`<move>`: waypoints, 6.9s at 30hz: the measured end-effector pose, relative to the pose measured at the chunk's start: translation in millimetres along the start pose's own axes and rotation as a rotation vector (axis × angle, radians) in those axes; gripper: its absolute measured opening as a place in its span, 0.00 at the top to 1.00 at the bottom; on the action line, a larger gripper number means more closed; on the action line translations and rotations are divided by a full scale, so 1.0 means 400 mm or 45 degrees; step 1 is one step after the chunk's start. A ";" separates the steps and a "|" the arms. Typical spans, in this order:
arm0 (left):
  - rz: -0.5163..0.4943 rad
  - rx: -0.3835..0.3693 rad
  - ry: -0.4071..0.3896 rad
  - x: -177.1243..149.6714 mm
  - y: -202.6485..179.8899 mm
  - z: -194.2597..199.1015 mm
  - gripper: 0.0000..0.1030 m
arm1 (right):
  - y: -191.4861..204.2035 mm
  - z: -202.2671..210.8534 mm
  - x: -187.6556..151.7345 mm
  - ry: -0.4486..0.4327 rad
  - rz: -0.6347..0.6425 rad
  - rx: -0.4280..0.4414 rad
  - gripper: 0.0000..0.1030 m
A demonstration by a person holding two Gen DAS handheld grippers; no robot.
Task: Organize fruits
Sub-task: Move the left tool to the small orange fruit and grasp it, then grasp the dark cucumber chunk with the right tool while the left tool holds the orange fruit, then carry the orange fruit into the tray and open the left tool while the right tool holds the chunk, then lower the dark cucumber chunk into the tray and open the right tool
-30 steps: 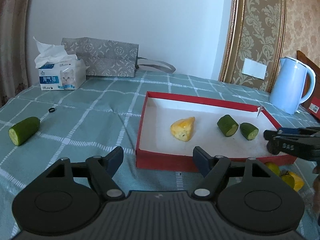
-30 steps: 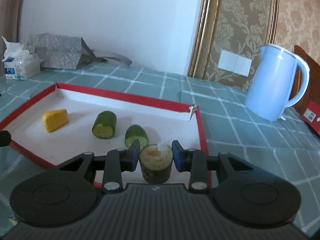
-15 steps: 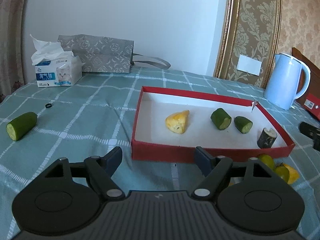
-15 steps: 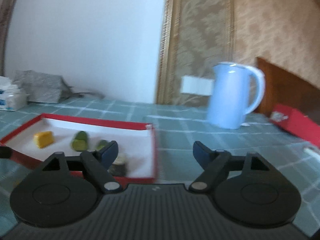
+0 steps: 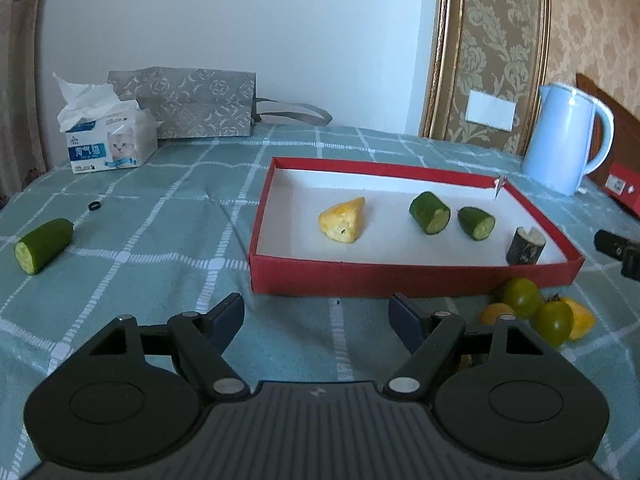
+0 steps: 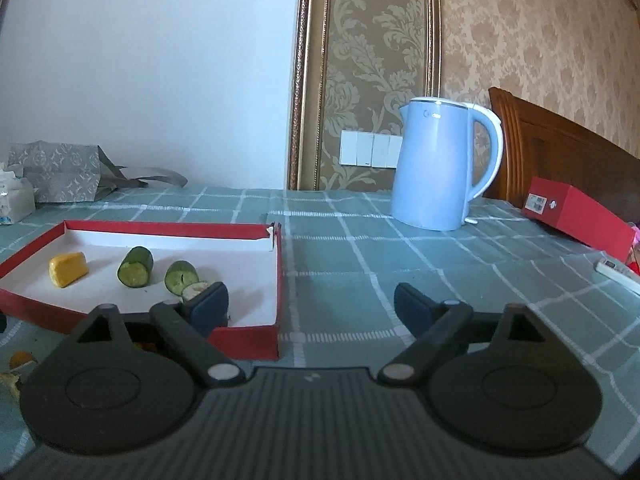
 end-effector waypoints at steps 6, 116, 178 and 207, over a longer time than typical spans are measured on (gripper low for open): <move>-0.095 0.001 -0.001 -0.005 -0.040 -0.004 0.23 | 0.002 0.006 0.002 -0.017 -0.004 -0.001 0.08; 0.076 -0.089 0.088 -0.009 0.040 -0.038 0.76 | 0.401 0.102 -0.088 0.000 0.679 0.712 0.67; -0.004 0.008 -0.141 0.210 -0.104 -0.188 0.22 | 0.080 0.022 0.020 -0.101 0.083 0.188 0.67; 0.079 -0.004 -0.024 0.046 0.004 -0.041 0.19 | 0.253 -0.075 0.074 0.043 0.186 0.363 0.67</move>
Point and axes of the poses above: each gripper's, at about its wrist camera, not at the fingertips, and z roughly against the way its jaws point, y to its left, x to its top, the point moved 7 cm from there along -z, roughly the way its jaws point, and after that the axes turned 9 degrees about x, right-handed, at the moved point
